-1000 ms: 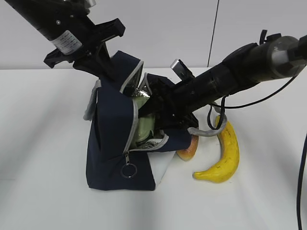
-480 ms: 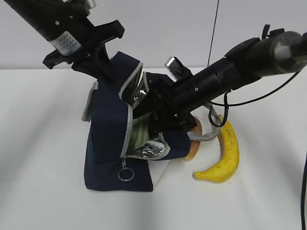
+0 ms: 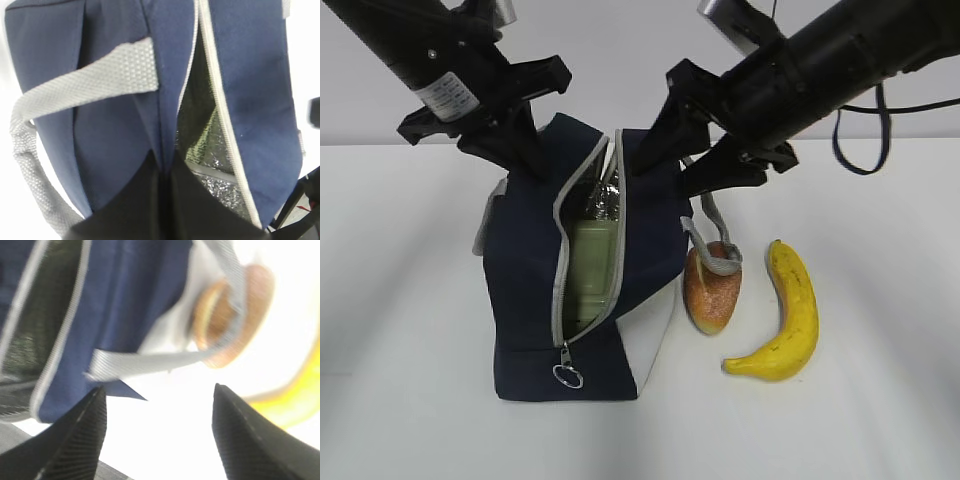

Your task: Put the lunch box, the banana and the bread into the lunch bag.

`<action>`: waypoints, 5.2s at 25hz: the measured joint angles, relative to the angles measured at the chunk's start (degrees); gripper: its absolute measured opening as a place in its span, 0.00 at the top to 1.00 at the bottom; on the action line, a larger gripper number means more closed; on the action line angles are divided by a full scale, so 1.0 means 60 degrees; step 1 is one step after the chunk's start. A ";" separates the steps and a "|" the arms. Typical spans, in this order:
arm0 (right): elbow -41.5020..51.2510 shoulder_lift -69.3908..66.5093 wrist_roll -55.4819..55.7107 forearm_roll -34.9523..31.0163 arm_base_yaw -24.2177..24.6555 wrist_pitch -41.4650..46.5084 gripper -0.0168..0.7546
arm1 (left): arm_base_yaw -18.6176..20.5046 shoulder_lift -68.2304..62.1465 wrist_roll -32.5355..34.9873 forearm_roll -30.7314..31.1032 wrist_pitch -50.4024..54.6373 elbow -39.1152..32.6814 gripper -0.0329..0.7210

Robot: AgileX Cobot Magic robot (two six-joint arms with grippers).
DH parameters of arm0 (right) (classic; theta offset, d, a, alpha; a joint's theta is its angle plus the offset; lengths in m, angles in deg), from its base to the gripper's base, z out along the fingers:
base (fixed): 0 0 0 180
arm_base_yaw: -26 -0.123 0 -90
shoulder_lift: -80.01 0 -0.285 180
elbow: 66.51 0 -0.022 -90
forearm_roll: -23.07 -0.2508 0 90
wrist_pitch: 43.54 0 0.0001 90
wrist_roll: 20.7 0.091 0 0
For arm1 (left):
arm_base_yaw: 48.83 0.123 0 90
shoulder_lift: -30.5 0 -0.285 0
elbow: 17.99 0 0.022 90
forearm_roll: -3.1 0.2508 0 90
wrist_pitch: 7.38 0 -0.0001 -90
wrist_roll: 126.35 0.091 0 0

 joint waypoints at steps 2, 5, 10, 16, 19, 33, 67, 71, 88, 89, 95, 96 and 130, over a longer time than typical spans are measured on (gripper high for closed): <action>0.0502 0.0627 0.0648 0.0884 0.0000 -0.0494 0.34 | 0.0000 0.0000 0.0000 0.0088 0.0040 0.0000 0.96; 0.1544 0.1627 0.1612 0.2215 0.0000 -0.1250 0.34 | 0.0000 0.0000 0.0000 0.0192 0.0099 0.0000 0.96; 0.2889 0.2804 0.3021 0.3863 0.0000 -0.1766 0.34 | 0.0000 0.0000 0.0000 0.0253 0.0139 0.0000 0.96; 0.3229 0.2777 0.3661 0.4978 0.0000 -0.1766 0.34 | 0.0000 0.0000 0.0000 0.0269 0.0157 0.0000 0.96; 0.3229 0.2399 0.4699 0.5864 0.0000 -0.1766 0.34 | 0.0000 0.0000 0.0000 0.0269 0.0158 0.0000 0.96; 0.3229 0.0009 0.6234 0.7126 0.0000 -0.3317 0.34 | 0.0000 0.0000 0.0000 0.0273 0.0165 0.0000 0.96; 0.1845 -0.1504 0.6781 0.8604 0.0000 -0.2213 0.58 | 0.0000 0.0000 0.0004 0.0318 0.0183 0.0000 0.96; 0.1200 -0.1260 0.6781 0.8787 0.0000 -0.1507 0.58 | 0.0000 0.0000 0.0004 0.0329 0.0183 0.0000 0.96; 0.0856 0.1624 0.0660 0.0600 0.0000 -0.1225 0.58 | 0.0000 0.0000 0.0004 0.0517 0.0193 0.0000 0.96; 0.0856 0.1442 0.0316 -0.0020 0.0000 -0.1152 0.58 | 0.0000 0.0000 0.0004 0.0517 0.0203 0.0000 0.96; 0.0856 0.0075 -0.0947 -0.2513 -0.0018 -0.0929 0.59 | 0.0000 0.0000 0.0004 0.0517 0.0203 0.0000 0.96; 0.0856 -0.0127 -0.1100 -0.2873 -0.0018 -0.0929 0.59 | 0.0000 0.0000 0.0004 0.0523 0.0203 0.0000 0.96; 0.0730 -0.2132 -0.1186 -0.3394 -0.0479 -0.1267 0.59 | 0.0000 0.0000 0.0004 0.0523 0.0194 0.0000 0.96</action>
